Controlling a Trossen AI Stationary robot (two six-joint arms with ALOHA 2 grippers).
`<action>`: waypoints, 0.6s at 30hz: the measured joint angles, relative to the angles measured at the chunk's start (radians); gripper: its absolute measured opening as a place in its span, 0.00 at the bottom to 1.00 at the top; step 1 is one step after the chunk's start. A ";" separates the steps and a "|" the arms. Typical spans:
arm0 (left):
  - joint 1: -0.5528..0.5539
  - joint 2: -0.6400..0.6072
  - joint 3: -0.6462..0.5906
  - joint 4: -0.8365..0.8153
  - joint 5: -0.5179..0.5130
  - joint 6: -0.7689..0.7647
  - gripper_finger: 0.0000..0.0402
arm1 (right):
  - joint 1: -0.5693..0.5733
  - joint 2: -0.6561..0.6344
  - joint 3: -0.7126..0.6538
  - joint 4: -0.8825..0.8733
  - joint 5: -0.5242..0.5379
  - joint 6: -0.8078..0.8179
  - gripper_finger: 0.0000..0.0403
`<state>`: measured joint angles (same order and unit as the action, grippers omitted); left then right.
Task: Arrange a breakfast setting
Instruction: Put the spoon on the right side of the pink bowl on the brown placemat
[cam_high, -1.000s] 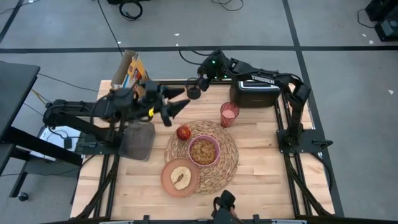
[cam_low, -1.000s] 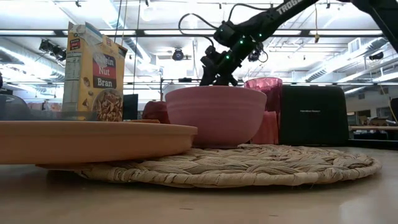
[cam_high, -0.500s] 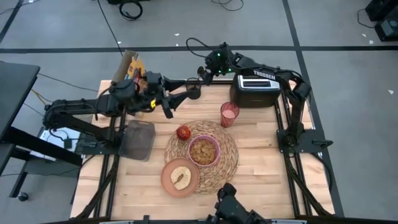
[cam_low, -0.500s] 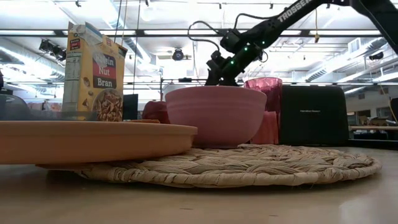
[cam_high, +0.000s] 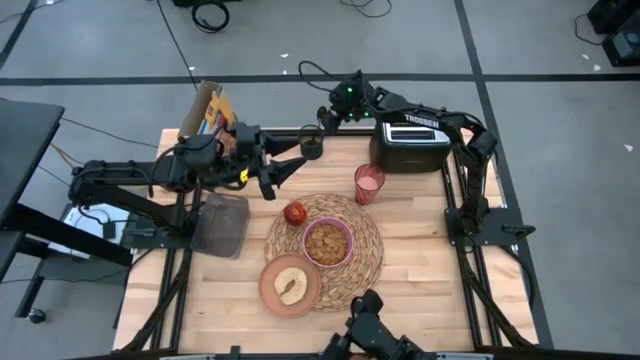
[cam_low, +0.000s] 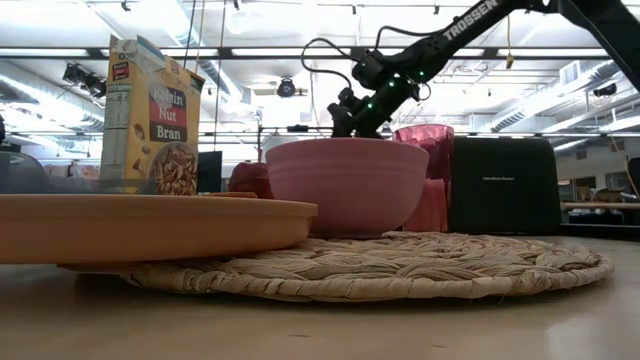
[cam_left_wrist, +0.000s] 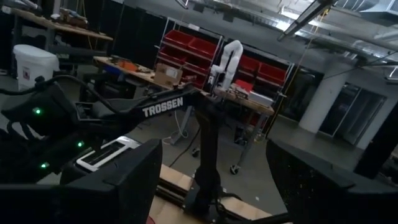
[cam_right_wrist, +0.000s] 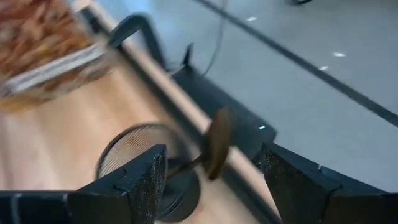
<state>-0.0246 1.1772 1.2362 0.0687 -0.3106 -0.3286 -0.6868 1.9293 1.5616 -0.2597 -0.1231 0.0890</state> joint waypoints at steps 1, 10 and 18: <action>0.000 -0.001 0.000 0.001 0.000 0.000 0.73 | 0.000 0.000 0.000 0.014 0.026 0.020 0.64; 0.002 -0.012 0.000 -0.001 0.001 0.001 0.73 | 0.004 0.075 0.000 0.105 0.013 0.157 0.59; -0.003 -0.032 0.000 -0.002 0.001 0.001 0.73 | 0.005 0.081 0.001 0.140 0.069 0.147 0.50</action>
<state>-0.0273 1.1455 1.2362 0.0670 -0.3099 -0.3275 -0.6821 2.0106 1.5622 -0.1202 -0.0546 0.2361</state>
